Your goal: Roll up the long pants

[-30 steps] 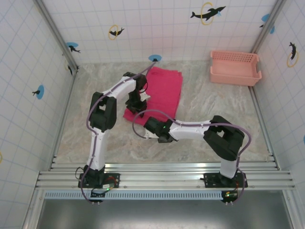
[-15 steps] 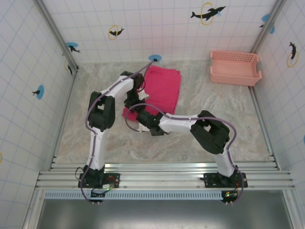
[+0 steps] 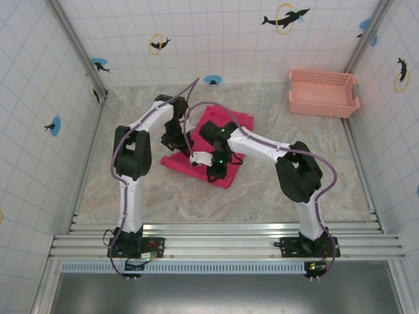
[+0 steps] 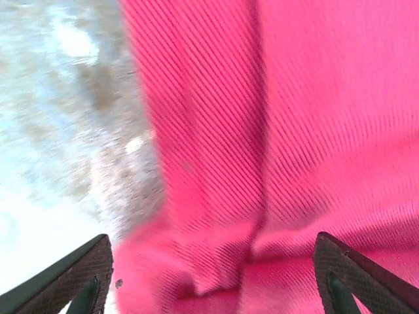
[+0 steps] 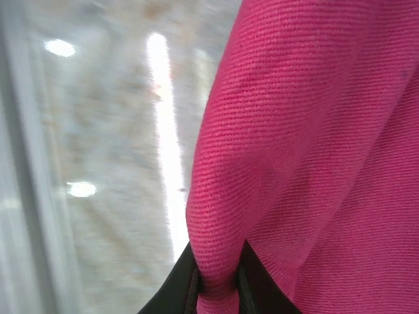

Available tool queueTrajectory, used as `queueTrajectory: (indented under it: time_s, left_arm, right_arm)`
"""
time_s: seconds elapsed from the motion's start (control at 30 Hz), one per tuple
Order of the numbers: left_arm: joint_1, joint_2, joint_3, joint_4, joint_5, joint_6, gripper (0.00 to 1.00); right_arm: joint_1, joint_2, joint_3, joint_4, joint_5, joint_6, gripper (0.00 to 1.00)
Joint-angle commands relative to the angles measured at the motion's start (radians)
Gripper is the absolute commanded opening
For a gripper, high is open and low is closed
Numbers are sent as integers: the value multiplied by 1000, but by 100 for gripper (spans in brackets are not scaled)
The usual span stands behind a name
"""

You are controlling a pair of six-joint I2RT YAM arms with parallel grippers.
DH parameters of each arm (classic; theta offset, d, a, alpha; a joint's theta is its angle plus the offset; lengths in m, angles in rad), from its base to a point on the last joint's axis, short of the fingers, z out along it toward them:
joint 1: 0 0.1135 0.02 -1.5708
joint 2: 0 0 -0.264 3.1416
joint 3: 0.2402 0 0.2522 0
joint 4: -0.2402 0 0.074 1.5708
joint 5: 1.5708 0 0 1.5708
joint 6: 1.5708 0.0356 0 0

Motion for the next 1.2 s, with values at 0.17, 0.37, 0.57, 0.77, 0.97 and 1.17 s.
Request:
queueTrajectory:
  time_s: [0.17, 0.37, 0.57, 0.77, 0.97, 1.17]
  left_arm:
    - [-2, -148, 133, -118, -103, -19, 86]
    - [-4, -177, 122, -119, -92, -40, 87]
    - [-31, -170, 38, -59, -40, -68, 87]
    - [-72, -70, 57, -11, -2, -98, 87]
    - [-86, 103, 154, -30, 13, -97, 87]
    - [-88, 182, 146, -26, 0, -89, 87]
  right_arm:
    - [-199, 80, 17, -86, -617, 105, 10]
    - [-325, 140, -39, 55, -633, 249, 10]
    - [-340, 222, -14, 70, -526, 307, 14]
    - [-335, 244, -5, 68, -437, 323, 15]
    - [-339, 242, 9, 69, -347, 339, 18]
    - [-355, 162, 35, 70, -101, 356, 26]
